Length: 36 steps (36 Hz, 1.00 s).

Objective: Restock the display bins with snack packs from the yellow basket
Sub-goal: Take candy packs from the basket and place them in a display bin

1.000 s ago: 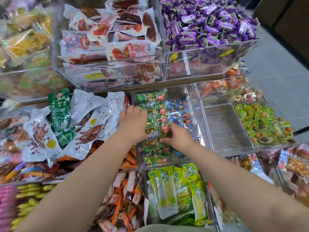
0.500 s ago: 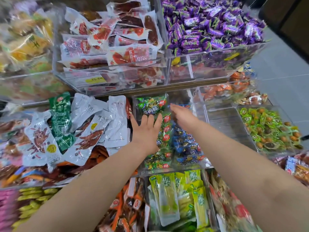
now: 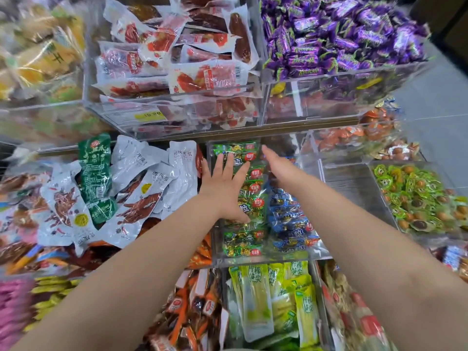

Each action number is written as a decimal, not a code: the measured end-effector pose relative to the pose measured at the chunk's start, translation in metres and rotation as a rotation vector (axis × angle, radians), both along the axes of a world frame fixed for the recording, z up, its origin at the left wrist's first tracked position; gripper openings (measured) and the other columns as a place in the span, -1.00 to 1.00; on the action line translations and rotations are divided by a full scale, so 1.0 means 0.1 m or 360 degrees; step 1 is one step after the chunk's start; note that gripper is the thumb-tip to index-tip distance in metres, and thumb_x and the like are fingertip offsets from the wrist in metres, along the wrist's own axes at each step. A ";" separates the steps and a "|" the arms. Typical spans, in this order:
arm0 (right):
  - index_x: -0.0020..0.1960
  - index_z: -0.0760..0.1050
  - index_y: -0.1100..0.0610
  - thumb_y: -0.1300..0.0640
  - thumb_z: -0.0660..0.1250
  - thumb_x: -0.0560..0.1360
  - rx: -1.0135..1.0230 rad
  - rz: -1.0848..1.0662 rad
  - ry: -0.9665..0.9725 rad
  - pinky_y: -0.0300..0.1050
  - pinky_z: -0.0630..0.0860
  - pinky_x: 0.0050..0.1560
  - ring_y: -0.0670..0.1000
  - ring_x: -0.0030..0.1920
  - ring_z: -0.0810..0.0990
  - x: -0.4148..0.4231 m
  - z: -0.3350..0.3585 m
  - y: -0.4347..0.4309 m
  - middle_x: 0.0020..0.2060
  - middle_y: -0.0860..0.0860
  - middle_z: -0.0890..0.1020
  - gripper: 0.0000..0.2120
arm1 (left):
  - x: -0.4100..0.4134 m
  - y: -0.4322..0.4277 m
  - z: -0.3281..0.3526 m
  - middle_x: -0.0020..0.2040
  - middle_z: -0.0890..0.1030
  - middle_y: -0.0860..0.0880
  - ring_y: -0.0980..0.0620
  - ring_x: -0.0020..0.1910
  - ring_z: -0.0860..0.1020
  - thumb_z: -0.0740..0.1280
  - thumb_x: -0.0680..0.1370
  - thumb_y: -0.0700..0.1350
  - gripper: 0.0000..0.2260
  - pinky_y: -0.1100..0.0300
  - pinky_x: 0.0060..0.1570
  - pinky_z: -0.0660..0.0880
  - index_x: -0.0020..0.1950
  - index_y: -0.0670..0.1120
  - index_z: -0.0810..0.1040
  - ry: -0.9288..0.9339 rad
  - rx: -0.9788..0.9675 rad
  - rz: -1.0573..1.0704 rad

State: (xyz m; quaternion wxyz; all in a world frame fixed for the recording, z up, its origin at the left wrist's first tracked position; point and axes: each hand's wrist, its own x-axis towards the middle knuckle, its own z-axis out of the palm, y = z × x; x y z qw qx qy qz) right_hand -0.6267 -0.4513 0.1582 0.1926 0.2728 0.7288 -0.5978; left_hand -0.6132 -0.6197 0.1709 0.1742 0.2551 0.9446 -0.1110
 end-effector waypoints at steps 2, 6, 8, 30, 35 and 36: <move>0.41 0.36 0.04 -0.22 0.08 0.57 -0.0164 -0.0202 0.0064 0.14 0.25 0.40 0.13 0.37 0.36 -0.06 0.00 0.03 0.40 0.07 0.39 -0.48 | 0.00 0.00 0.03 0.55 -0.34 -0.15 -0.22 0.52 -0.33 0.34 0.17 0.53 0.24 -0.37 0.33 -0.36 0.52 0.10 -0.39 -0.0015 -0.0034 0.0008; 0.43 0.34 0.02 -0.09 0.13 0.59 -0.0246 -0.0257 0.0091 0.11 0.28 0.39 0.06 0.34 0.37 -0.09 -0.05 0.06 0.40 0.02 0.38 -0.55 | -0.04 0.06 0.13 0.56 -0.28 -0.20 -0.20 0.53 -0.33 0.30 0.12 0.57 0.28 -0.41 0.25 -0.44 0.54 0.04 -0.36 0.0168 -0.0104 -0.0065; 0.38 0.40 -0.03 -0.12 0.12 0.59 -0.0379 -0.0242 0.0159 0.10 0.32 0.36 0.07 0.29 0.42 -0.04 -0.08 0.02 0.35 0.04 0.44 -0.59 | -0.09 0.12 0.17 0.54 -0.32 -0.25 -0.22 0.51 -0.37 0.31 0.13 0.56 0.30 -0.34 0.29 -0.45 0.54 -0.03 -0.37 0.0254 -0.0141 -0.0148; -0.08 0.42 0.17 0.29 0.19 0.57 -0.0569 -0.0501 0.0227 -0.33 0.36 -0.53 -0.17 -0.63 0.38 0.98 0.06 0.37 -0.66 -0.11 0.41 -0.91 | -0.14 0.18 0.29 0.53 -0.37 -0.20 -0.19 0.50 -0.39 0.28 0.16 0.58 0.31 -0.31 0.37 -0.34 0.48 -0.05 -0.49 0.0140 -0.0240 -0.0139; -0.03 0.48 0.18 0.25 0.23 0.56 -0.0440 -0.0489 0.0304 -0.25 0.39 -0.38 -0.08 -0.47 0.45 1.26 0.14 0.42 -0.54 -0.07 0.49 -0.94 | 0.22 0.18 0.29 0.57 -0.22 -0.22 -0.21 0.55 -0.24 0.25 0.36 0.48 0.12 -0.20 0.47 -0.20 0.55 -0.10 -0.34 0.0339 0.0010 0.0011; -0.05 0.49 0.18 0.25 0.24 0.56 -0.0411 -0.0480 0.0316 -0.25 0.39 -0.36 -0.07 -0.44 0.47 1.34 0.15 0.43 -0.49 -0.03 0.51 -0.94 | 0.33 0.19 0.29 0.58 -0.13 -0.22 -0.22 0.56 -0.17 0.27 0.42 0.39 0.02 -0.17 0.48 -0.15 0.57 -0.10 -0.25 0.0405 0.0137 0.0023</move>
